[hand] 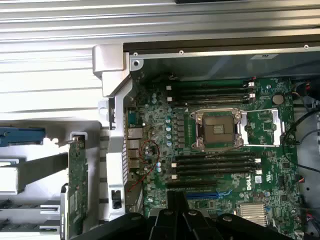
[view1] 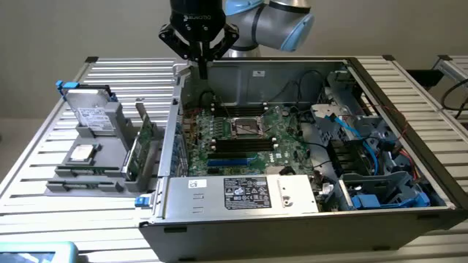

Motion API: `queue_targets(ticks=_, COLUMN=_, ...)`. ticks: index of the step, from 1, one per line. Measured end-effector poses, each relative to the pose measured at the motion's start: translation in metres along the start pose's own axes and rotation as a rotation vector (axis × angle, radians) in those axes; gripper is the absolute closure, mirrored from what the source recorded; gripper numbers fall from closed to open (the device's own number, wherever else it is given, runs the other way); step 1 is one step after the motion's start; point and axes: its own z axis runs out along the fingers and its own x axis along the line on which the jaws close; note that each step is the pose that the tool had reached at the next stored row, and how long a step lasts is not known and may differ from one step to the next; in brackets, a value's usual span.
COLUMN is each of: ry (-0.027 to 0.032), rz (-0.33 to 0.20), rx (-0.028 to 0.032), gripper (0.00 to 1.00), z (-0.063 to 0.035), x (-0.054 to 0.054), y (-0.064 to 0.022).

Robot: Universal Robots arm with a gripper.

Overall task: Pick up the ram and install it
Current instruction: 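Reach for the ram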

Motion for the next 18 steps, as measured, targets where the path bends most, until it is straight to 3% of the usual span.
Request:
queue_targets(ticks=13, ry=-0.0002, rz=0.000, rx=0.0000, gripper=0.89, z=0.0000, x=0.000, y=-0.0002)
queue_targets(ticks=18, ry=-0.0002, rz=0.000, rx=0.0000, gripper=0.89, z=-0.0005, x=-0.001, y=-0.0114)
